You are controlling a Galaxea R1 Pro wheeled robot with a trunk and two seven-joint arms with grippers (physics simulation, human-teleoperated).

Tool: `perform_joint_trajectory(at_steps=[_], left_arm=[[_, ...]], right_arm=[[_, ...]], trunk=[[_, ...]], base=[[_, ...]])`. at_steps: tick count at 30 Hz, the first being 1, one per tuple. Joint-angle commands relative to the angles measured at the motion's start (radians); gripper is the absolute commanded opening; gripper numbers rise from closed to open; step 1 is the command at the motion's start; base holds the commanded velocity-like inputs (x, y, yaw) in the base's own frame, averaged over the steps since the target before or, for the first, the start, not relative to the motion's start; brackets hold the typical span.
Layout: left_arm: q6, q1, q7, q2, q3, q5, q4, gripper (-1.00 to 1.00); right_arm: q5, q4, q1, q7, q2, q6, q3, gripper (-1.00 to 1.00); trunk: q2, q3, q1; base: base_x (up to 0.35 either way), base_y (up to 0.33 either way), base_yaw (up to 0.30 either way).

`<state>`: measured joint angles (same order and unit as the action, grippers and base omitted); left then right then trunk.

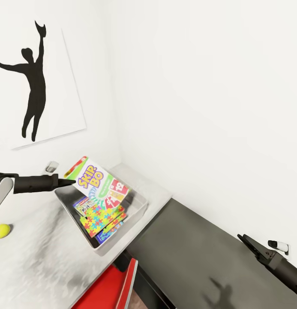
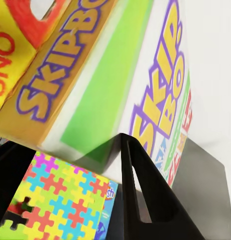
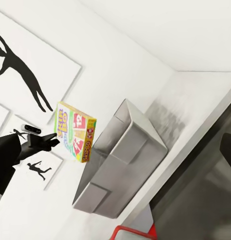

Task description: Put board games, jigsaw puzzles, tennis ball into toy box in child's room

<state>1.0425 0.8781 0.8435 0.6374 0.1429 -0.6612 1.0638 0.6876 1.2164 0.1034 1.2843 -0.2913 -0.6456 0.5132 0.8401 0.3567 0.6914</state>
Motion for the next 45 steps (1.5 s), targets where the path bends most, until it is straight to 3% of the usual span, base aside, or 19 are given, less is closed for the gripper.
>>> perform_joint_trajectory(at_steps=[1, 7, 15, 25, 31, 37, 40, 45], left_arm=[[0.005, 0.002, 0.005, 0.001, 0.002, 0.011, -0.001, -1.0], [0.005, 0.012, 0.014, 0.001, 0.003, 0.068, -0.001, -1.0], [0.005, 0.016, 0.016, 0.0, 0.063, 0.077, 0.0, -1.0], [0.005, 0.019, 0.038, -0.001, 0.092, 0.092, 0.002, -1.0], [0.005, 0.022, 0.045, -0.001, 0.103, 0.162, 0.001, -1.0], [0.005, 0.022, 0.083, -0.001, 0.105, 0.183, 0.001, -1.0], [0.005, 0.022, 0.098, -0.001, 0.105, 0.231, 0.001, -1.0], [0.005, 0.022, 0.102, -0.001, 0.104, 0.265, 0.001, -1.0]], right_arm=[[0.004, 0.0, 0.001, 0.001, 0.0, -0.009, 0.0, 1.0], [0.003, 0.0, 0.001, 0.001, 0.0, -0.008, 0.0, 1.0], [0.003, 0.0, 0.001, 0.001, 0.0, -0.008, 0.0, 1.0], [0.001, 0.0, 0.001, 0.001, 0.0, -0.008, -0.001, 1.0], [0.001, 0.0, 0.001, 0.0, 0.0, -0.008, -0.001, 1.0], [0.001, 0.0, 0.001, 0.0, 0.0, -0.008, -0.001, 1.0], [0.001, 0.0, 0.001, 0.0, 0.0, -0.008, -0.001, 1.0], [0.001, 0.0, 0.001, 0.001, 0.0, -0.008, -0.001, 1.0]], trunk=[[0.001, 0.001, 0.0], [0.001, 0.001, 0.0], [0.001, 0.001, 0.0], [0.001, 0.001, 0.0], [0.001, 0.001, 0.0], [0.001, 0.001, 0.0], [0.001, 0.001, 0.0], [0.001, 0.001, 0.0]], base=[[0.0, 0.0, 0.0], [0.0, 0.0, 0.0], [0.0, 0.0, 0.0], [0.0, 0.0, 0.0], [0.0, 0.0, 0.0], [0.0, 0.0, 0.0], [0.0, 0.0, 0.0], [0.0, 0.0, 0.0]])
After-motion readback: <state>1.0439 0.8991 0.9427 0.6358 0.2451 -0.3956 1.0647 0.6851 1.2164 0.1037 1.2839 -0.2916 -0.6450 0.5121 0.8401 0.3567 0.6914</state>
